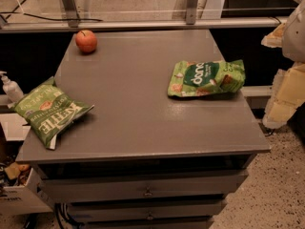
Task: Move green rice chip bag near green jalapeno chip bag
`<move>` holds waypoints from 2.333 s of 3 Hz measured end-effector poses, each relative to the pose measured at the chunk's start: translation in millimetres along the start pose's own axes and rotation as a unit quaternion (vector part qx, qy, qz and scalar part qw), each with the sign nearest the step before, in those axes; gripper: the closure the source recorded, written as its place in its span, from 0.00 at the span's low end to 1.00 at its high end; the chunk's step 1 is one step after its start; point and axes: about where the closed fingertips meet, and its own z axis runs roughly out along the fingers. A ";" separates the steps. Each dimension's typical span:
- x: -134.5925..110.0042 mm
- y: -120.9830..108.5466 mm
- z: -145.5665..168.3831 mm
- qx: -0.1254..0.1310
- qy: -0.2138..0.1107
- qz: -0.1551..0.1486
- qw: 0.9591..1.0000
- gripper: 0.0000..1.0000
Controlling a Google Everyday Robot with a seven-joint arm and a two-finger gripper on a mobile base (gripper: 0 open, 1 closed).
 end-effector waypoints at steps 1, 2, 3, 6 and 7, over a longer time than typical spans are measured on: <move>0.0 0.0 0.0 0.000 0.000 0.000 1.000 0.00; -4.8 -10.3 16.1 0.008 -0.015 0.006 1.000 0.00; -11.1 -31.6 52.0 0.021 -0.049 0.012 0.998 0.00; -31.6 -138.2 146.2 0.073 -0.105 0.027 0.991 0.00; -38.6 -164.3 182.1 0.071 -0.102 0.025 0.992 0.15</move>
Offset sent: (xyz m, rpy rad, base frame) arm 0.0424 0.0096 -0.0369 0.0783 -0.0381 -0.0179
